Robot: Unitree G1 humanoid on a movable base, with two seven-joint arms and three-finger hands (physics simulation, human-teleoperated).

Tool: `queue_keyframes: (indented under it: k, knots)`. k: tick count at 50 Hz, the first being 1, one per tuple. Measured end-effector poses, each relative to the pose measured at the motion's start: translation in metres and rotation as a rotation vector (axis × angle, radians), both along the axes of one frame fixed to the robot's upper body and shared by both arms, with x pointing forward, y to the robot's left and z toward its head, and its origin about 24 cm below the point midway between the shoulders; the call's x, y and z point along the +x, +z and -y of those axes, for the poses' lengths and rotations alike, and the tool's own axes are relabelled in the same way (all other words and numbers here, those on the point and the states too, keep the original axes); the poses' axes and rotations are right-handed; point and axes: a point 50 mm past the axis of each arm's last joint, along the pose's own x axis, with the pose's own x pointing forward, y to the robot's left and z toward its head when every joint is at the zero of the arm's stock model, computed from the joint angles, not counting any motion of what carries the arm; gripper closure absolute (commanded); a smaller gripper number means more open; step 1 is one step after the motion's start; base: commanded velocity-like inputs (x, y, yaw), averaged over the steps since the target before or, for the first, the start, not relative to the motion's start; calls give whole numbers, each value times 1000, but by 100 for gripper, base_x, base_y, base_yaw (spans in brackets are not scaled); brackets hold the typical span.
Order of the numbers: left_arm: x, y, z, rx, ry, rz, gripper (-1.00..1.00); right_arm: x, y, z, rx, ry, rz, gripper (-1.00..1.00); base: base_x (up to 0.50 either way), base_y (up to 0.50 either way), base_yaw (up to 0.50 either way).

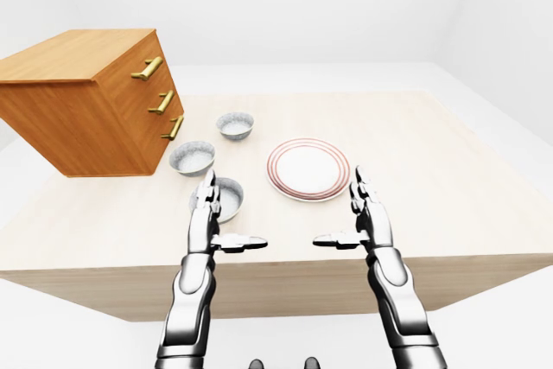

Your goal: Put the bowl at the front on the plate.

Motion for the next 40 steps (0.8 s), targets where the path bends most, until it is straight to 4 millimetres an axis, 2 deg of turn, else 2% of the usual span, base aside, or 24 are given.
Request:
queue_keyframes:
  k: [9, 28, 40]
  knots:
    - [-2, 3, -7, -13, 12, 1, -100, 1, 0, 4, -7, -1, -4, -100, 0, 0, 0]
    - [-15, 28, -35, -70, 168, 72, -100, 1, -1, 4, -22, 2, -15, -100, 0, 0, 0]
    - [-32, 46, -65, -100, 332, 155, -100, 1, -2, 5, -29, 3, -18, -100, 0, 0, 0]
